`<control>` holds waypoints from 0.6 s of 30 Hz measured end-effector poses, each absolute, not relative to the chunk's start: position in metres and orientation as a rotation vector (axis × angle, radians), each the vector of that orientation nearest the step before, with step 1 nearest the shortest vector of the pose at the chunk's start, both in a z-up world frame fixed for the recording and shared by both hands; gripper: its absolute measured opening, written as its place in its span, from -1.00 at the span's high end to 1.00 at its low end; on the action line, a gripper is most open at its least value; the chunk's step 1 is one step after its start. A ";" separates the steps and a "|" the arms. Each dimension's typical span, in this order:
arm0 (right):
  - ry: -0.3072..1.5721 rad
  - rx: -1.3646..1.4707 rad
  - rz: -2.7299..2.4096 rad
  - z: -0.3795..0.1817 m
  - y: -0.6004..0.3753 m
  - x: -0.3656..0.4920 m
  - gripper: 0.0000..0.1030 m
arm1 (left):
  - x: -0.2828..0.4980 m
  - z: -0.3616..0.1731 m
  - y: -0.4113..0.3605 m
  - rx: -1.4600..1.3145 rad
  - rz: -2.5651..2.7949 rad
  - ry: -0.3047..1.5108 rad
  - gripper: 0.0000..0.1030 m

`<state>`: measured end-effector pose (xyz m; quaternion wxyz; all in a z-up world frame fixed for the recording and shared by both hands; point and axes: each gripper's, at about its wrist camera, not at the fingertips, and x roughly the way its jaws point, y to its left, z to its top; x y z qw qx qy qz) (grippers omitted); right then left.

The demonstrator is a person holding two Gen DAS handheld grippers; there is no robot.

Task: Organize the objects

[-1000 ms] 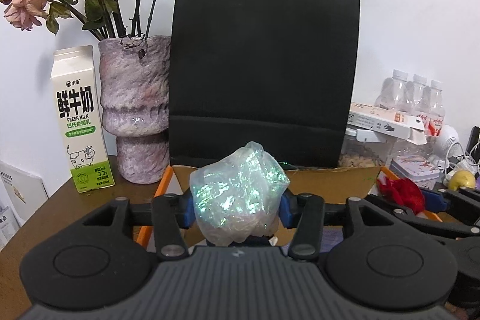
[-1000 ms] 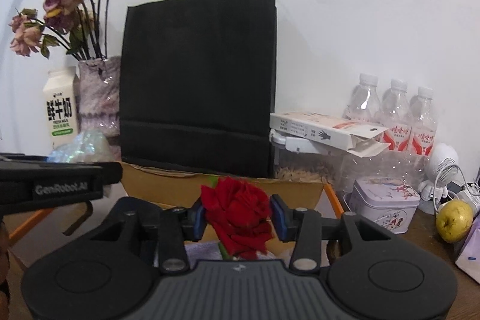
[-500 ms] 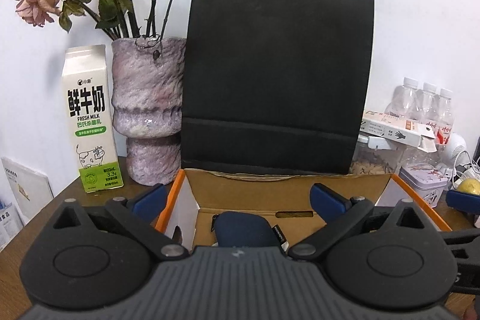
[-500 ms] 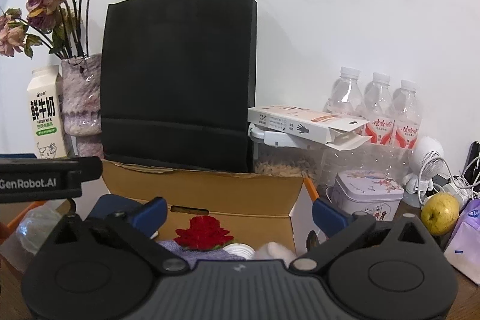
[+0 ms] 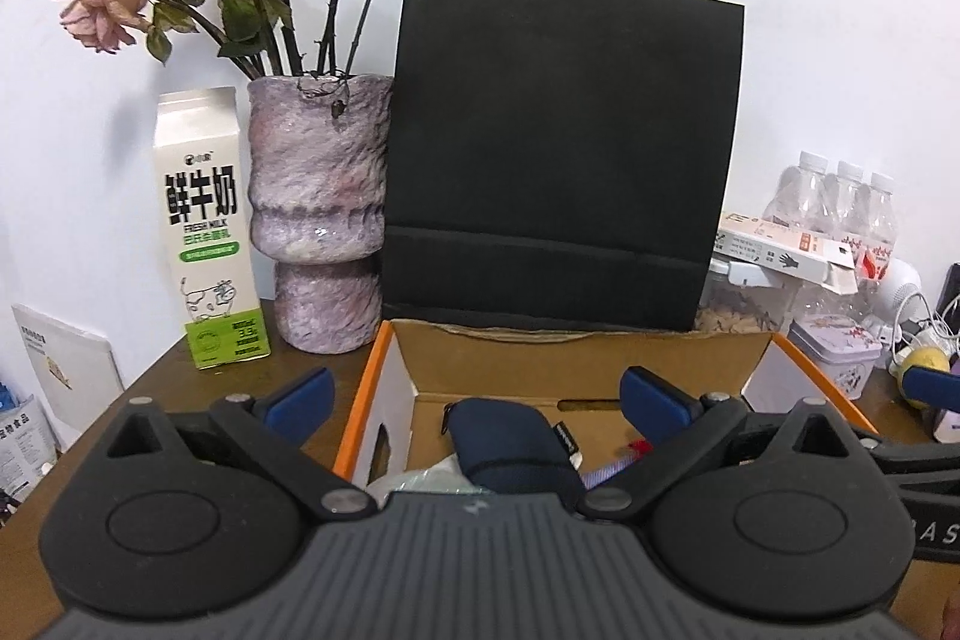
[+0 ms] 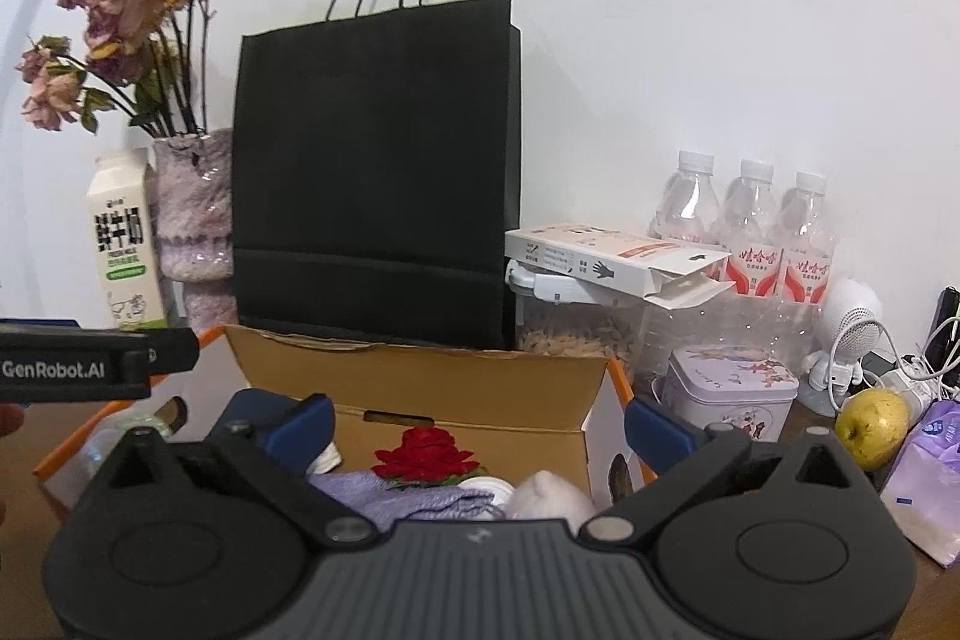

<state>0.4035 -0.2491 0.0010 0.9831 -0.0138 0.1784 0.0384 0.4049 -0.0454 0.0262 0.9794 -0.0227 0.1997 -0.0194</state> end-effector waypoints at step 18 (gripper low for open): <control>0.330 -0.073 0.155 0.022 -0.238 0.291 -1.00 | 0.293 0.037 -0.037 -0.007 -0.074 0.421 -1.00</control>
